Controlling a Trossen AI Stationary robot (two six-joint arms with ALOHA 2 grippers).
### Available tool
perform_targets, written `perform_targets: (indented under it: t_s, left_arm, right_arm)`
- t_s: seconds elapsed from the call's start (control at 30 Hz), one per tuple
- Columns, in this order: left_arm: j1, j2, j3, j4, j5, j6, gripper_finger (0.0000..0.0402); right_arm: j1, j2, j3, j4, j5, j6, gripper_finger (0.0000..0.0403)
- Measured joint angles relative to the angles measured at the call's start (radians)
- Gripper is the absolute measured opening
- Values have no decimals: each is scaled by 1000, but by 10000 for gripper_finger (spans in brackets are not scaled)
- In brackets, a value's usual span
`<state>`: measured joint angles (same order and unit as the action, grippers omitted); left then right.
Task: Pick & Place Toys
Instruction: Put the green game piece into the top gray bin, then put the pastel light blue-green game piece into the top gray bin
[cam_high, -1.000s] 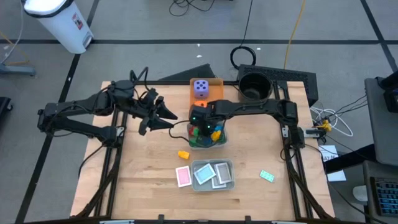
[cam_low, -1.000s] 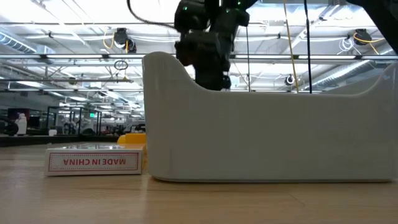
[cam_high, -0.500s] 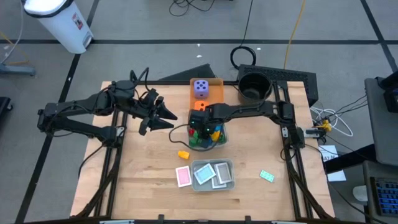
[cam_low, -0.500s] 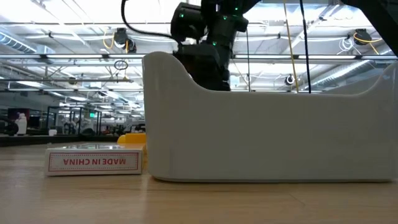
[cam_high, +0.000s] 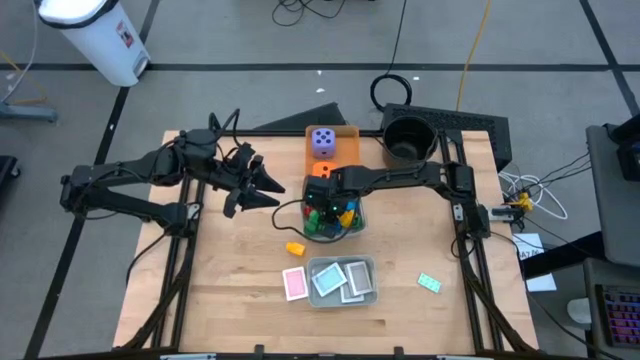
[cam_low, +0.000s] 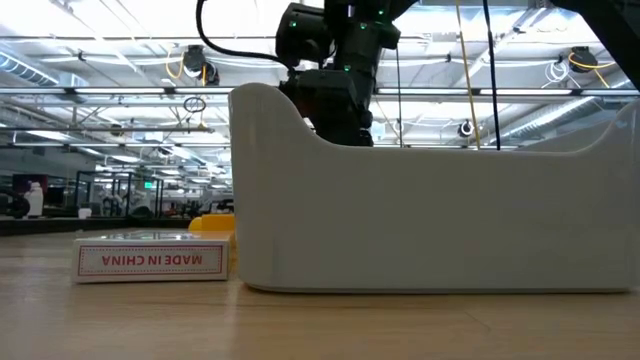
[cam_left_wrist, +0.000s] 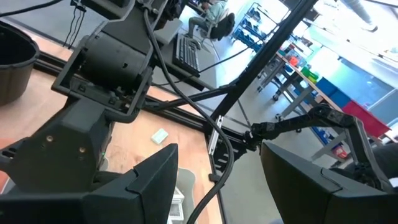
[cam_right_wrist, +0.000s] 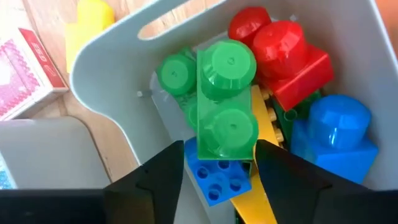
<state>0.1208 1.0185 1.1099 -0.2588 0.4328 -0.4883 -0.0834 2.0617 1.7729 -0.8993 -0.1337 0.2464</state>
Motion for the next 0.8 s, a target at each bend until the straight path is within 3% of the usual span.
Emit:
perform_targets:
  t_s: [0.3,0.57,0.8]
  left_arm:
    - [-85,0,0,-30,-70,-16,237]
    - [-240,0,0,-177,-251,-49,237]
    - [-390,2,-22,-189,-414,-112,237]
  right_arm:
    - [-2,-40,0,25,0,9,223]
    - [34,-151,1,86,12,46,220]
    - [135,-255,-1,81,142,62,220]
